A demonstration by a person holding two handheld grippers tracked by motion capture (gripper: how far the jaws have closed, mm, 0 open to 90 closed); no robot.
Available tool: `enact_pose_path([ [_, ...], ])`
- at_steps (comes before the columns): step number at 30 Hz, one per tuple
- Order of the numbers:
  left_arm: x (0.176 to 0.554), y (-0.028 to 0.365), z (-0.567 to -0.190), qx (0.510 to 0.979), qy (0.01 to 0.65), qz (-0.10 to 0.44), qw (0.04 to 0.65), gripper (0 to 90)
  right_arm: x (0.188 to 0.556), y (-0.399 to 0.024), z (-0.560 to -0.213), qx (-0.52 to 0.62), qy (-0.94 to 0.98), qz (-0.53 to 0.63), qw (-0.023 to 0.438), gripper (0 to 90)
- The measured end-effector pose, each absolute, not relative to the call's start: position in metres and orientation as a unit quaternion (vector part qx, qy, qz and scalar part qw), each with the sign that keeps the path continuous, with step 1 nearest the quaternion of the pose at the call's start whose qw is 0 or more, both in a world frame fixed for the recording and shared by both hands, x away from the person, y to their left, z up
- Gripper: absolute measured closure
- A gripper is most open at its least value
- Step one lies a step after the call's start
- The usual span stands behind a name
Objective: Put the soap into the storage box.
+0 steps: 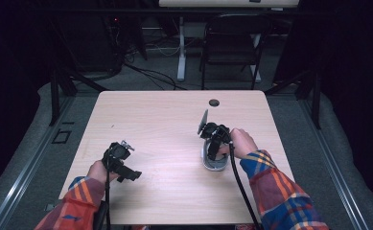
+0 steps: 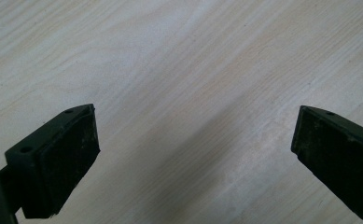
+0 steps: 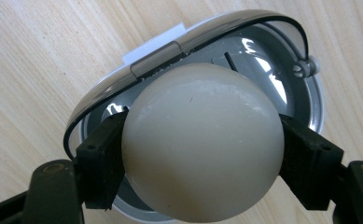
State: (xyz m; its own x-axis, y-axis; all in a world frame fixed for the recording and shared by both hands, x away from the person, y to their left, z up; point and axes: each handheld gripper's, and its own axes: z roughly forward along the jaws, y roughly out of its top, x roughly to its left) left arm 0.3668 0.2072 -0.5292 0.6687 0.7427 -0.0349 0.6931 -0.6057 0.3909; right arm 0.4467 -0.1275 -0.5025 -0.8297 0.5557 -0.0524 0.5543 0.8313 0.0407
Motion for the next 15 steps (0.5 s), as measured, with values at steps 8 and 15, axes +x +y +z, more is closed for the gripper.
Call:
enact_pose_path([
  [8,0.3669,0.2071,-0.5294,0.894,0.402,0.065,0.189,0.7,0.4470,-0.1299,-0.5063,0.288,0.957,0.007,0.030,24.5],
  [15,0.3666,0.2068,-0.5293,0.894,0.402,0.066,0.188,0.8,0.4464,-0.1323,-0.5083,0.286,0.958,0.010,0.029,24.4],
])
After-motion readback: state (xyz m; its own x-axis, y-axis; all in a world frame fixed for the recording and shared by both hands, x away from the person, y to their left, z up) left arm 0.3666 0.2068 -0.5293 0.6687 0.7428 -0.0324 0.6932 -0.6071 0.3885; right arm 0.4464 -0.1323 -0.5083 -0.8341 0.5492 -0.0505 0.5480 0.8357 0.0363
